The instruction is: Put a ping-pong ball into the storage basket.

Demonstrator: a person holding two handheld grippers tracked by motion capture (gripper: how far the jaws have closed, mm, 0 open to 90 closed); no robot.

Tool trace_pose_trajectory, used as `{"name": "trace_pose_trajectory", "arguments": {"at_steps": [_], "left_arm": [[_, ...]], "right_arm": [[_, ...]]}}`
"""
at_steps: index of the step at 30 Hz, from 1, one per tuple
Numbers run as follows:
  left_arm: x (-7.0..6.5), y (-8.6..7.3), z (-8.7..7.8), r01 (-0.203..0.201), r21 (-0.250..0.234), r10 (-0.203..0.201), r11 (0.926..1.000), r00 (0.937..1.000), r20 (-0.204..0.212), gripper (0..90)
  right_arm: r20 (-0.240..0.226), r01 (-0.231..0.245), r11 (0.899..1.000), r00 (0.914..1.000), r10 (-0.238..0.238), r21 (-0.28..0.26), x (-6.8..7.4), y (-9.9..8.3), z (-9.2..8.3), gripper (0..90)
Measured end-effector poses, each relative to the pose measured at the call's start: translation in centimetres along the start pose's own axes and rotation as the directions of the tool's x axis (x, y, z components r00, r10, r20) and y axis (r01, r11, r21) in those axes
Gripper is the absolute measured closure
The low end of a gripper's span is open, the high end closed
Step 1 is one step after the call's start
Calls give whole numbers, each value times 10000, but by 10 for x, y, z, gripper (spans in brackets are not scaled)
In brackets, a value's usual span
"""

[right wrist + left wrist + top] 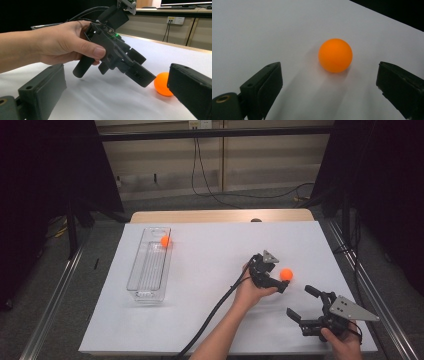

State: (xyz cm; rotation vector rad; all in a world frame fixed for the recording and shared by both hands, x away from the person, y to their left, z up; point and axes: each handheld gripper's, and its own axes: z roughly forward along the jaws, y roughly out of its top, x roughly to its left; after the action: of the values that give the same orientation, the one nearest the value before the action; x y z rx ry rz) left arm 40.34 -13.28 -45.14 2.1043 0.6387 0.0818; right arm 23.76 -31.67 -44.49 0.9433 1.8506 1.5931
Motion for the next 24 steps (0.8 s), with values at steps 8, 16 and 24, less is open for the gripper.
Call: {"name": "trace_pose_trajectory", "arguments": {"at_steps": [8, 16, 24], "left_arm": [[-1, 1, 6, 31, 66, -31, 10000, 10000, 49, 92], [-3, 4, 13, -8, 85, 7, 10000, 10000, 96, 157], [-2, 6, 21, -67, 157, 66, 9999, 9999, 84, 236]], "right_arm": [[4, -5, 10000, 10000, 5, -2, 0, 0, 0, 18], [-7, -9, 10000, 10000, 9, -10, 0, 0, 0, 18], [12, -6, 10000, 10000, 6, -19, -1, 0, 0, 18]]}}
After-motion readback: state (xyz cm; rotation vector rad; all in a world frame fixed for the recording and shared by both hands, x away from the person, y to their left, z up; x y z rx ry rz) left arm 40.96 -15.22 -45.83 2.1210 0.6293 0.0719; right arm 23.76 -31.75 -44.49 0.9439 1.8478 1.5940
